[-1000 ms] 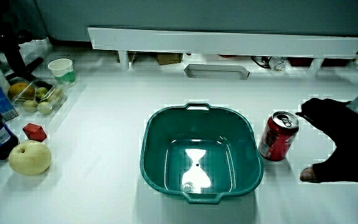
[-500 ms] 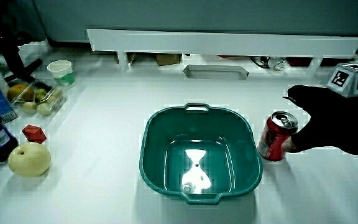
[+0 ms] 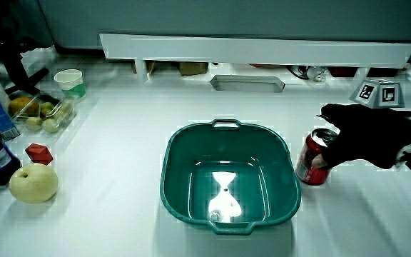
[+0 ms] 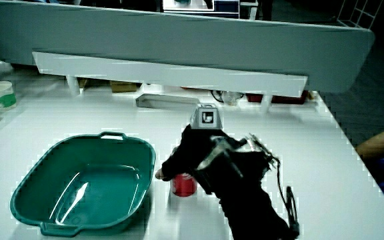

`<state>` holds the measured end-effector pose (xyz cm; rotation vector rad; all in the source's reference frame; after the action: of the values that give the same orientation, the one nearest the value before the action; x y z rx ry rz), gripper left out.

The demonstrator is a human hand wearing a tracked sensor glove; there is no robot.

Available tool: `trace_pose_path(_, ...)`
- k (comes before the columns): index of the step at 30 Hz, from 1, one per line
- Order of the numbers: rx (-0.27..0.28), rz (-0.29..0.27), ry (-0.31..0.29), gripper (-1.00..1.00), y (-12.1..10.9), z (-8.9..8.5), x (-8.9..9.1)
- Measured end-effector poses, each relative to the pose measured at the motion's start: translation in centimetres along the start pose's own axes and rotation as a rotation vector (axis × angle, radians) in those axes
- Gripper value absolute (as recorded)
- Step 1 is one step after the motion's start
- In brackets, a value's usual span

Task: Pick cola from desk

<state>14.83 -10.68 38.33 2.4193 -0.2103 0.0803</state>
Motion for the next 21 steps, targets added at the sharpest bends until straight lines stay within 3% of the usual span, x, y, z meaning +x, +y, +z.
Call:
trace_pose_path(2,-0.008,-0.018,-0.005,0.00,0.4,-0.3,0.2)
trace_pose_path(10,0.007,0.005,0.018,0.00,0.5,-0.2,0.4)
trace_pose_path(17,0.014,0.023,0.059,0.32,0.7,-0.2,1.0)
trace_pose_path(21,0.057,0.024,0.079,0.50,0.6,0.1,1.1)
